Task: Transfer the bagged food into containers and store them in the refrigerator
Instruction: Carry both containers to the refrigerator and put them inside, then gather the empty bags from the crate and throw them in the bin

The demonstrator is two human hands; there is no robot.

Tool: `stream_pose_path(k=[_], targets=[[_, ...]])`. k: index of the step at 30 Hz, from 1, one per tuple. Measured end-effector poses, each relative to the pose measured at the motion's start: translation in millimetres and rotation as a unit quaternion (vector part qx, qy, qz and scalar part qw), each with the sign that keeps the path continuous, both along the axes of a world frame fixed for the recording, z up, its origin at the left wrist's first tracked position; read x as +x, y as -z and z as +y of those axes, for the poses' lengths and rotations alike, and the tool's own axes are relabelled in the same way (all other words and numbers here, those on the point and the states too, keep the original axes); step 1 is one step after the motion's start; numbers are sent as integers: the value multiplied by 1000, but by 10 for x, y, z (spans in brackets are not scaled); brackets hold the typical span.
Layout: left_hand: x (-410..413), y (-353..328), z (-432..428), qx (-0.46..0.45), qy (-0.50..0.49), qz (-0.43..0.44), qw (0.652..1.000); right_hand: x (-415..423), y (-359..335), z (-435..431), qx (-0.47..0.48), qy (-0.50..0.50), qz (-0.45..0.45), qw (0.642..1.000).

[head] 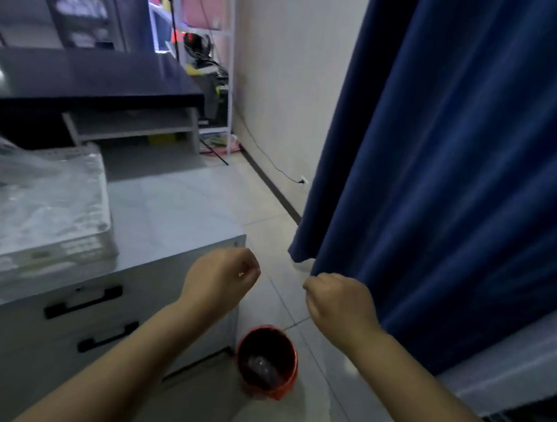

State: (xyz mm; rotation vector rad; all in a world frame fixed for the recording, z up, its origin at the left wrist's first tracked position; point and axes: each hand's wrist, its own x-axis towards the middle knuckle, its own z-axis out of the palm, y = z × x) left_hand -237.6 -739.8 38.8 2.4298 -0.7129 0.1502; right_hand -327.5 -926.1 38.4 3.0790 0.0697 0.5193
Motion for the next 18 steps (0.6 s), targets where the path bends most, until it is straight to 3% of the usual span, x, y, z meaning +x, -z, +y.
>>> stream_pose_path(k=[12, 18], targets=[[885, -160, 2603, -3, -143, -6, 990, 1397, -95, 2308, 46, -122, 9, 991], [1186, -147, 3343, -15, -202, -1, 979, 1849, -61, 2988, 111, -164, 39, 979]])
